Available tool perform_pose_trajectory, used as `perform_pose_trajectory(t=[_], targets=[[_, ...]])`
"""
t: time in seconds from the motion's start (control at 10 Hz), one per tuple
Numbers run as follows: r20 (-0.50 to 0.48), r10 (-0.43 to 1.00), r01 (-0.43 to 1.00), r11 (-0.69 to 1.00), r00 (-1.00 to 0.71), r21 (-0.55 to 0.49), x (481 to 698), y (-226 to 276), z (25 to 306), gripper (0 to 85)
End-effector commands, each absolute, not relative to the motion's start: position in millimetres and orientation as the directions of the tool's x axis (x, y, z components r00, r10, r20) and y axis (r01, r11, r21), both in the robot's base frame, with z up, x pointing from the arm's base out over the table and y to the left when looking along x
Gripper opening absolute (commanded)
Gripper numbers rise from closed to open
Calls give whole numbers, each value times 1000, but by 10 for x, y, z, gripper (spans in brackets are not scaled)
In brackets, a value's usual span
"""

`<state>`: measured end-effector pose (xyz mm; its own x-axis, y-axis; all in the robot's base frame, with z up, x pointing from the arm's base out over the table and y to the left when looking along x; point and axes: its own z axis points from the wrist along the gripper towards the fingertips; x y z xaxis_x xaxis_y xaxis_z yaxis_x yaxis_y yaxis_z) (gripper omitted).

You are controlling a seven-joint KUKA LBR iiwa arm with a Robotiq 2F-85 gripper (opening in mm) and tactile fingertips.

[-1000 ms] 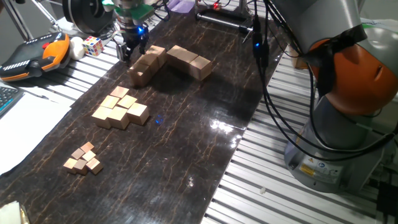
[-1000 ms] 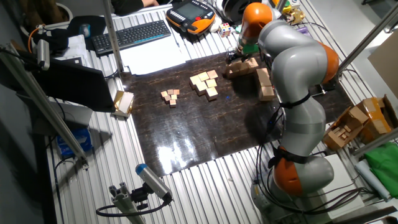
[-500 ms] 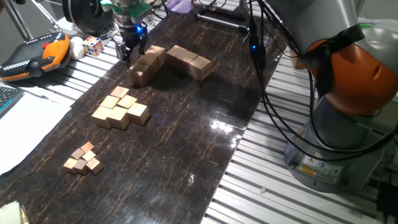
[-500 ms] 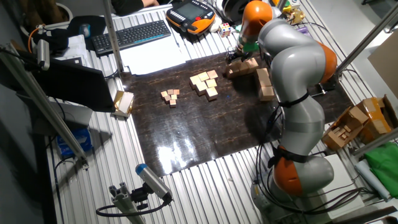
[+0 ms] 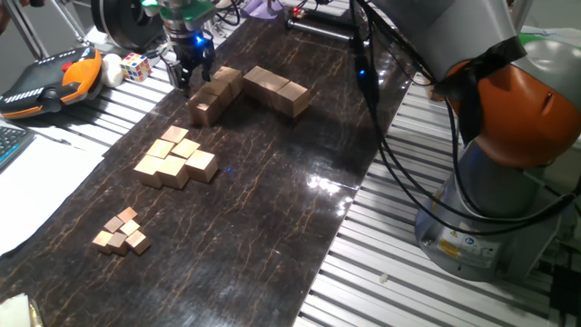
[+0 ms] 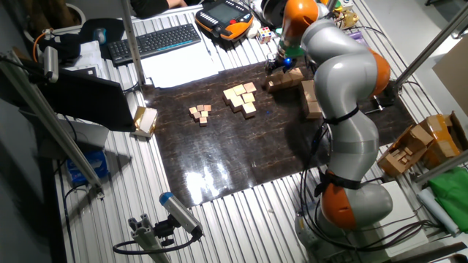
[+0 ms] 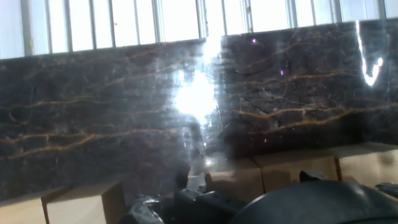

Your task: Stack the blocks into a pyramid shape

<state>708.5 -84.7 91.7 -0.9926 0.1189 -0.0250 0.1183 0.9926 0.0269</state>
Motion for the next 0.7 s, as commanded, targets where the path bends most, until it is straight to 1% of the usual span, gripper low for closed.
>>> perform_pose_trajectory(t=[0.0, 0.2, 0.4, 0.6], targets=[[-24, 128, 128, 992, -991, 19, 7085, -848, 919, 743], [-30, 125, 125, 992, -992, 22, 7085, -848, 919, 763], [-65, 119, 119, 993, -991, 13, 7085, -848, 919, 763], [-64, 113, 112, 994, -992, 7, 7085, -848, 919, 767]])
